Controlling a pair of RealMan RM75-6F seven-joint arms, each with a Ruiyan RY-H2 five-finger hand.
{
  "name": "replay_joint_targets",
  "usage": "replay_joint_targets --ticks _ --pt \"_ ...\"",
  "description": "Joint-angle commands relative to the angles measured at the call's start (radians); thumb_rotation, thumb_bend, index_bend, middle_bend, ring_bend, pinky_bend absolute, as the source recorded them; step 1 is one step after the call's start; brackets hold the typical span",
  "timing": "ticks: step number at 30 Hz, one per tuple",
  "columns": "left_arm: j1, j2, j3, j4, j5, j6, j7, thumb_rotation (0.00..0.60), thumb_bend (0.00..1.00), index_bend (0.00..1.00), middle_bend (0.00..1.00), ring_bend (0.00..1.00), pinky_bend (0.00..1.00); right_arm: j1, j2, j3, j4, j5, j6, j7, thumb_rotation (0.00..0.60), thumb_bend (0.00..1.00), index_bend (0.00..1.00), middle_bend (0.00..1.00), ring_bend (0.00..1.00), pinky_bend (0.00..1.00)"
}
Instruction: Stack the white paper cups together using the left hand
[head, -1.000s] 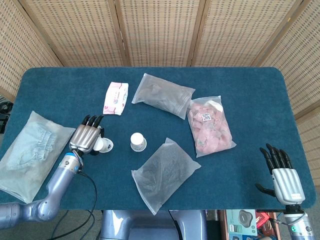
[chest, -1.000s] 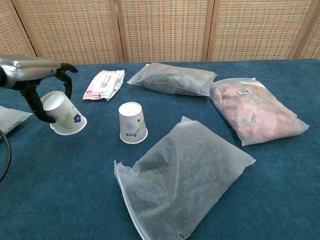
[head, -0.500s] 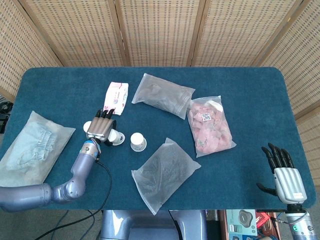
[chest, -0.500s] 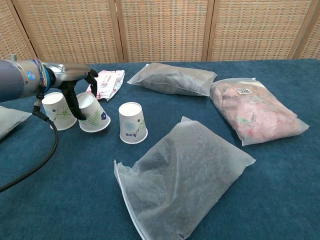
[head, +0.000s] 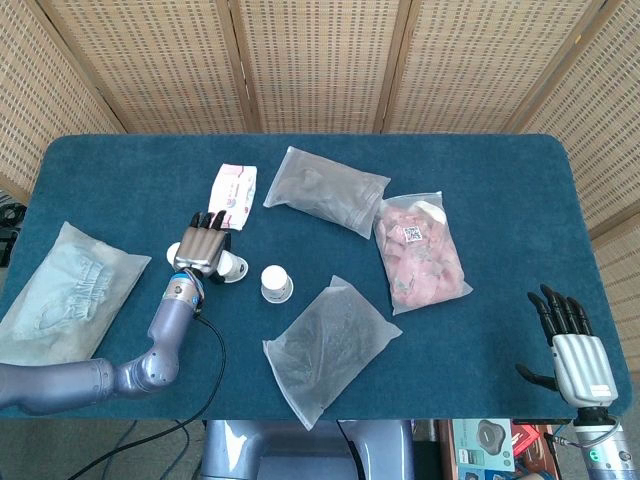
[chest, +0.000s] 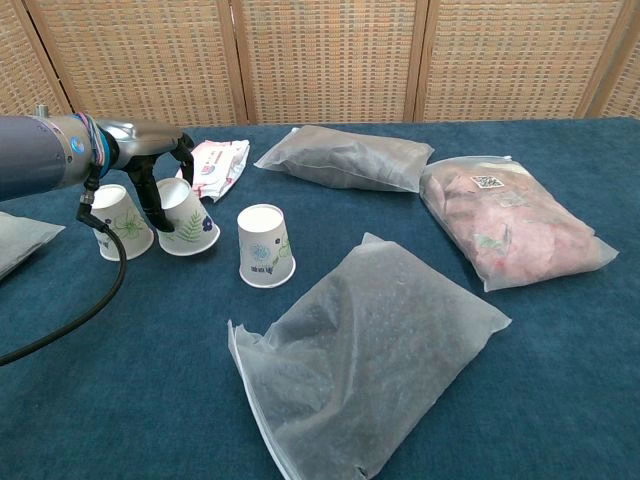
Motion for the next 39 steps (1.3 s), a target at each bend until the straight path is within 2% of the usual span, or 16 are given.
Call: replay_joint_targets --ticks 1,14,22,25,29,35,39 --pt "0.0 0.002 0.008 0.004 -0.006 0.001 -0.001 0.6 0.19 0.46 0.0 0.0 0.0 0.0 0.0 -0.001 -0.001 0.001 -0.001 -0.002 0.6 0.07 0.0 0.0 0.0 0.0" --pt "0.004 0.004 0.048 0.035 -0.046 -0.019 -0.013 0.6 0.19 0.45 0.0 0.0 0.0 0.001 -0.002 -0.001 -0.003 0.0 -0.002 -0.009 0.6 0.07 0.0 0.0 0.0 0.0" --pt "-0.003 0.011 0.056 0.024 -0.066 -0.024 -0.015 0.6 0.19 0.2 0.0 0.0 0.0 0.0 -0.006 -0.001 -0.002 -0.003 -0.001 -0.012 0.6 0.07 0.0 0.0 0.0 0.0" --pt "-0.004 0.017 0.058 0.009 -0.057 -0.02 -0.022 0.6 0.19 0.17 0.0 0.0 0.0 0.0 -0.006 -0.001 -0.001 -0.003 0.0 -0.011 0.6 0.07 0.0 0.0 0.0 0.0" --pt "0.0 0.04 0.049 -0.036 -0.037 -0.015 -0.046 0.6 0.19 0.17 0.0 0.0 0.0 -0.001 -0.006 -0.001 0.0 -0.003 0.001 -0.01 0.6 0.07 0.0 0.0 0.0 0.0" --pt "0.02 0.144 0.002 -0.197 0.011 -0.044 -0.136 0.6 0.19 0.17 0.0 0.0 0.0 0.001 -0.006 -0.001 0.0 -0.001 -0.003 -0.01 0.6 0.07 0.0 0.0 0.0 0.0" --pt "0.013 0.215 -0.003 -0.278 0.036 -0.051 -0.14 0.6 0.19 0.17 0.0 0.0 0.0 0.0 -0.006 -0.002 -0.002 -0.001 -0.003 -0.012 0.6 0.07 0.0 0.0 0.0 0.0"
